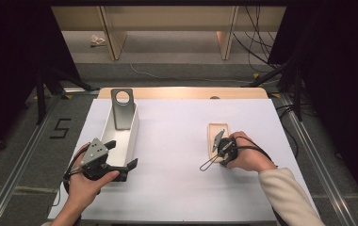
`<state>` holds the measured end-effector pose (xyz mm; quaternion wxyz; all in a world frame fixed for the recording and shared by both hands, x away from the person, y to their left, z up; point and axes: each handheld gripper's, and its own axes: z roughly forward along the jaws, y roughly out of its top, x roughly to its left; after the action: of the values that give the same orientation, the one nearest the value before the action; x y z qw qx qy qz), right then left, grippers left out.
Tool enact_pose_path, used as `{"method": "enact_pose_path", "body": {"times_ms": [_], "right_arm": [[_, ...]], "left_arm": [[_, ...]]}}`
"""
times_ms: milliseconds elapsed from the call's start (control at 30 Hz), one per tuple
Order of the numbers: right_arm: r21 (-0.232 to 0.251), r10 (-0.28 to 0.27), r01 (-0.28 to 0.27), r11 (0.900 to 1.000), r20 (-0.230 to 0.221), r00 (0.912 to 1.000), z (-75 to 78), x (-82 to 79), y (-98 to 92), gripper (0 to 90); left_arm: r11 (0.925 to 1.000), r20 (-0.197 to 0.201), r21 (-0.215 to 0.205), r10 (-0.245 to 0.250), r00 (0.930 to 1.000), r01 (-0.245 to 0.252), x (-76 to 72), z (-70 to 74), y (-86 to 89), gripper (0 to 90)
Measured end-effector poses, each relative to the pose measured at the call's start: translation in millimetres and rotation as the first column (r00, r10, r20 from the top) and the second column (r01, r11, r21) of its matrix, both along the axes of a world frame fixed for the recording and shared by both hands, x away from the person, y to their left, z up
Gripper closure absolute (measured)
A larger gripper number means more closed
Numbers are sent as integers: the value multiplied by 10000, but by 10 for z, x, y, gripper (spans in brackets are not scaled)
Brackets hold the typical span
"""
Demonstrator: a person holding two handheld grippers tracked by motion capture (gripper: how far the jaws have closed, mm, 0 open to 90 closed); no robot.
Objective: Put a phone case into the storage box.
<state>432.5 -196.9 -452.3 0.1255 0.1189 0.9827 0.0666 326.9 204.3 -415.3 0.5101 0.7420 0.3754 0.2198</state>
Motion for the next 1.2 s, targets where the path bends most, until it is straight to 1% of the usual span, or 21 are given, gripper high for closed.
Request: {"method": "enact_pose_path", "body": {"times_ms": [33, 267, 300, 433, 500, 600, 667, 767, 867, 1000, 1100, 1133, 1200], "right_arm": [[3, -39, 39, 10000, 17, 10000, -1, -4, 5, 520], [-335, 202, -204, 9992, -44, 9998, 1, 14, 42, 522], [-450, 296, -299, 9985, -77, 9995, 6, 24, 53, 522], [-665, 409, -413, 9969, -79, 9991, 9, 38, 78, 523], [-748, 378, -386, 9964, -130, 9992, 10, 36, 90, 525], [-833, 519, -527, 9951, -116, 9986, 10, 44, 98, 530], [-976, 533, -543, 9937, -131, 9985, 17, 46, 105, 533], [-950, 589, -602, 9937, -168, 9981, 10, 51, 114, 542], [-1046, 694, -716, 9919, -243, 9973, 10, 56, 127, 558], [-1065, 672, -699, 9918, -295, 9973, 8, 48, 136, 589], [-1130, 781, -818, 9902, -369, 9963, 6, 47, 145, 612], [-1078, 783, -820, 9908, -378, 9962, 3, 45, 146, 624], [-1185, 912, -958, 9883, -438, 9949, 6, 42, 157, 642]], "left_arm": [[10000, -5, 6, -6, 10000, 6, 0, -1, 0, 0], [10000, -2, 21, -24, 10000, 24, -2, -2, -6, 0], [10000, 3, 12, -24, 10000, 24, -2, -4, -7, 0], [10000, 11, 4, -28, 10000, 28, -2, -2, -6, 0], [10000, 6, 6, -32, 10000, 32, -1, -4, -6, 0], [10000, 8, 6, -36, 10000, 36, -1, -2, -6, 0], [10000, 6, 10, -36, 10000, 36, 0, -3, -7, 0], [10000, -3, 22, -43, 10000, 43, -1, -3, -7, 0], [10000, -6, 15, -51, 10000, 51, -1, -3, -9, 0], [10000, -15, 18, -51, 10000, 51, -1, -4, -11, 0], [10000, -14, 26, -56, 10000, 56, 0, -6, -13, 0], [10000, -16, 41, -59, 10000, 60, 0, -7, -14, 0], [10000, -20, 34, -71, 10000, 71, 0, -7, -16, 0]]}}
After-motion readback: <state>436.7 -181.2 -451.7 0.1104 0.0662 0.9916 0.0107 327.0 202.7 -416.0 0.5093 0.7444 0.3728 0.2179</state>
